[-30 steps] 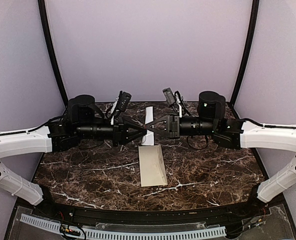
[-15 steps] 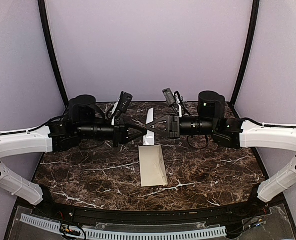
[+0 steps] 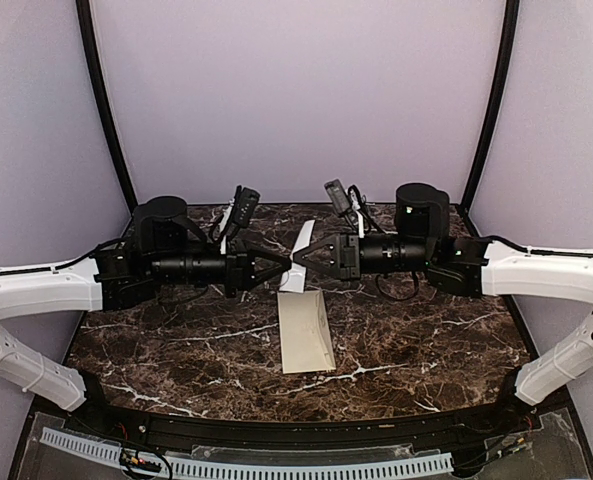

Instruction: Place the letter into the envelope and seal it

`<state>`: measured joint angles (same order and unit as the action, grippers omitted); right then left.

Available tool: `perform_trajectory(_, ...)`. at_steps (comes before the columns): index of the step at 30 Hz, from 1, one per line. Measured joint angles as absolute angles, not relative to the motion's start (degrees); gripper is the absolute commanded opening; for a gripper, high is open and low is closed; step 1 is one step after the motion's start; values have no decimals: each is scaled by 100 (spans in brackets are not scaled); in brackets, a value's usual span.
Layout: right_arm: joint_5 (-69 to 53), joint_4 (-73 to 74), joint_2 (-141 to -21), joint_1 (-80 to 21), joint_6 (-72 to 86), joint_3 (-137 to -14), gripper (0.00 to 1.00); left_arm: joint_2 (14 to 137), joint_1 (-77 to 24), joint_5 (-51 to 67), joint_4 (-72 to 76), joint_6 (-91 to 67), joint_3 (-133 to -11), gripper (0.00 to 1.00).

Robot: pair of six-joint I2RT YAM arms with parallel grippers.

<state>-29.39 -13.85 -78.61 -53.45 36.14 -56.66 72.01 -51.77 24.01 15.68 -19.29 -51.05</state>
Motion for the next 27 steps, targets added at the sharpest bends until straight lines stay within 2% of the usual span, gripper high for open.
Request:
perform_trajectory(5, -3002, -1444, -7863, -5345, 3651, -5666, 0, 7201, -5177, 2414, 1640, -1938, -5089, 0)
perform_trajectory(7, -3002, -1450, -7865, -5345, 3651, -5666, 0, 7199, -5177, 2410, 1675, -1975, -5072, 5)
perform_trajectory(10, -3000, -1435, -7865, -5345, 3607, -5666, 0, 7199, -5177, 2373, 1708, -2062, -5048, 6)
perform_trajectory(18, -3079, -1201, -7861, -5345, 3284, -5647, 0, 7076, -5164, 1931, 1756, -2436, -4954, 16)
perform_trajectory(27, -3144, -1066, -7837, -5345, 3107, -5581, 0, 7048, -5159, 2340, 1879, -2563, -4950, 35)
